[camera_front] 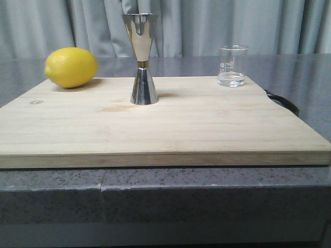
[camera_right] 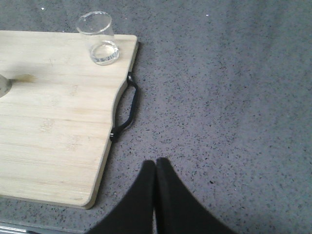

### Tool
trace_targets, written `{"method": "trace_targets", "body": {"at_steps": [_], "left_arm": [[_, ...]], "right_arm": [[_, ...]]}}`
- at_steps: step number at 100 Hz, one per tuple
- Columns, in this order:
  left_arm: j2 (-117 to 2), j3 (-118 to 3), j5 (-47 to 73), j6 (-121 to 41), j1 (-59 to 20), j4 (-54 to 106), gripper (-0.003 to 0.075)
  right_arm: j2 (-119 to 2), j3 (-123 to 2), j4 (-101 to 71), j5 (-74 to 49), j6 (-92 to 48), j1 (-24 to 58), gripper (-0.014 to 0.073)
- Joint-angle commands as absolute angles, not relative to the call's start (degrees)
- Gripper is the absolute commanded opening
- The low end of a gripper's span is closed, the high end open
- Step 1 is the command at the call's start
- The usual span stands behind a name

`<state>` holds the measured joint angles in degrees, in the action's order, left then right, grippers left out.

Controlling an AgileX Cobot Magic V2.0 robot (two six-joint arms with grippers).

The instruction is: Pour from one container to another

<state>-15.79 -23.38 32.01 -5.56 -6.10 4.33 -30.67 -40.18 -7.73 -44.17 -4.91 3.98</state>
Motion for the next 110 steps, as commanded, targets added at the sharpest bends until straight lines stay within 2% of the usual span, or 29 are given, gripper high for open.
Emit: {"method": "trace_targets", "body": {"at_steps": [1, 20, 41, 110], "left_arm": [[-12.1, -17.4, 19.1, -5.2, -5.6, 4.2, -0.0019], [-3.1, -4.4, 7.0, -5.2, -4.6, 4.7, -0.0019], [1.7, 2.2, 0.0, -5.2, -4.5, 4.9, -0.0019], [1.7, 2.2, -1.3, -5.2, -4.5, 4.9, -0.0019]], "right_arm": [[-30.9, -41.6, -8.0, -39.7, -5.1, 3.7, -0.0075], [-30.9, -41.6, -8.0, -39.7, -5.1, 3.7, -0.0075], [-30.9, -41.6, -8.0, -39.7, -5.1, 3.7, -0.0075], [-30.9, -41.6, -8.0, -39.8, -5.1, 3.7, -0.0075]]}}
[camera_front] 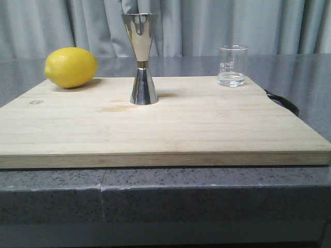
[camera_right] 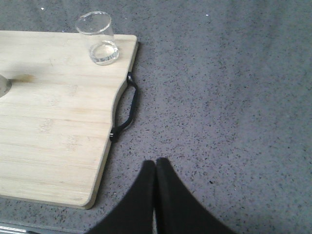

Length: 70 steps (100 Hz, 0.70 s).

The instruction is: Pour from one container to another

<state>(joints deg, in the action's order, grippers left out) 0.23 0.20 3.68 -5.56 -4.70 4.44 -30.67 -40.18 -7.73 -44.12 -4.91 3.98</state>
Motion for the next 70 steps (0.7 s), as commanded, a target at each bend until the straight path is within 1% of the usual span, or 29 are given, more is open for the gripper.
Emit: {"method": "trace_targets", "body": {"at_steps": [1, 41, 53, 60, 70], "left_arm": [[1.7, 2.2, -1.3, -5.2, -4.5, 4.9, -0.0019], [1.7, 2.2, -1.3, -5.2, -4.5, 4.9, -0.0019], [1.7, 2.2, -1.3, -5.2, -4.5, 4.9, -0.0019], [1.7, 2.2, -1.3, -5.2, -4.5, 4.9, -0.0019], [1.7, 2.2, -1.3, -5.2, -4.5, 4.9, -0.0019]], "right_arm": [[-30.9, -41.6, -8.0, -39.8, -5.1, 3.7, -0.0075], [-30.8, -41.4, -8.0, -39.7, -5.1, 3.7, -0.0075], [-27.2, -39.7, -8.5, -39.4, -5.1, 2.7, -0.0075], [-23.6, -36.5, -8.5, -36.2, -5.1, 1.8, -0.0075], [-17.2, -29.4, -9.6, -26.7, -5.1, 0.5, -0.0075]]}}
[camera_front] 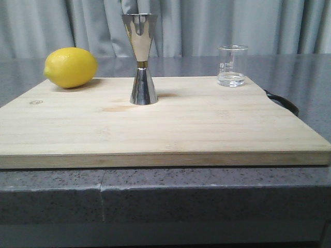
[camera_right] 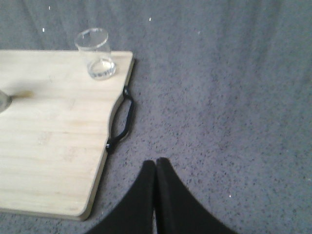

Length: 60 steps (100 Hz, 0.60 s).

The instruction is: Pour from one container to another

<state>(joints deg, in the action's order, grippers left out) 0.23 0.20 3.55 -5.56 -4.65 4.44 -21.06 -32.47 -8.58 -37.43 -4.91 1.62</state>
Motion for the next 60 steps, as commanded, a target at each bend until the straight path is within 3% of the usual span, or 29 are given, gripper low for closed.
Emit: {"method": "trace_targets", "body": {"at_steps": [1, 33, 60], "left_arm": [[1.7, 2.2, -1.3, -5.2, -4.5, 4.9, -0.0019], [1.7, 2.2, -1.3, -5.2, -4.5, 4.9, -0.0019], [1.7, 2.2, -1.3, -5.2, -4.5, 4.9, -0.0019]], "right_arm": [[-16.8, -28.2, -9.6, -25.3, -5.1, 0.4, -0.0075], [-2.1, -5.0, -12.8, -4.0, -5.1, -1.4, -0.0075], [1.5, 2.2, -13.5, 0.0, -5.1, -1.4, -0.0075]]}}
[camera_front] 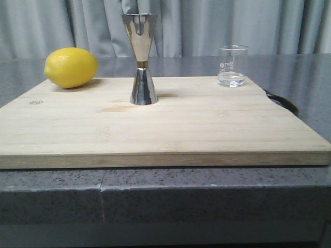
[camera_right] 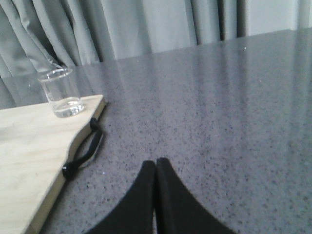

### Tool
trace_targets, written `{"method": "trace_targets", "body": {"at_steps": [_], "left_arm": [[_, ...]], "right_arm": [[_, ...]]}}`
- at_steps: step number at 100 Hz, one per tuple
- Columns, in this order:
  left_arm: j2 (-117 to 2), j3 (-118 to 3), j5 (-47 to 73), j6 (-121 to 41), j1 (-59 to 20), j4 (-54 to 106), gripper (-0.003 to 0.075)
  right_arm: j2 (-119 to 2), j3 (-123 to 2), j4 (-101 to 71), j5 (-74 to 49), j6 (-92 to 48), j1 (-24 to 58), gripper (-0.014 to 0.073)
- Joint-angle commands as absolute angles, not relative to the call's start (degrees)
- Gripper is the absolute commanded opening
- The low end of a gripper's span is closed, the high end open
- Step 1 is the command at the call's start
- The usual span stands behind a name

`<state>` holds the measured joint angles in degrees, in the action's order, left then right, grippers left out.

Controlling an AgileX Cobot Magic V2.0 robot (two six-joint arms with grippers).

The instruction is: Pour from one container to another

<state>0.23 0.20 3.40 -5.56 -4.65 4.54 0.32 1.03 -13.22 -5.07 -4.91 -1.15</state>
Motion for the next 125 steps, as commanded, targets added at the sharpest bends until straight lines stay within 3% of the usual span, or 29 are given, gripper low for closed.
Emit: {"method": "trace_targets", "body": {"at_steps": [1, 37, 58, 125], "left_arm": [[1.7, 2.2, -1.3, -5.2, -4.5, 4.9, -0.0019], [1.7, 2.2, -1.3, -5.2, -4.5, 4.9, -0.0019], [1.7, 2.2, -1.3, -5.2, -4.5, 4.9, -0.0019], [1.7, 2.2, -1.3, -5.2, -4.5, 4.9, -0.0019]], "right_arm": [[1.5, 2.2, -13.5, 0.0, -5.1, -1.4, -0.0075], [1.5, 2.2, -12.2, 0.7, -5.1, -1.4, -0.0075], [1.5, 2.2, 1.2, 1.1, 5.8, -1.4, -0.0075], [1.5, 2.2, 1.4, 1.0, 5.8, -1.4, -0.0075]]}}
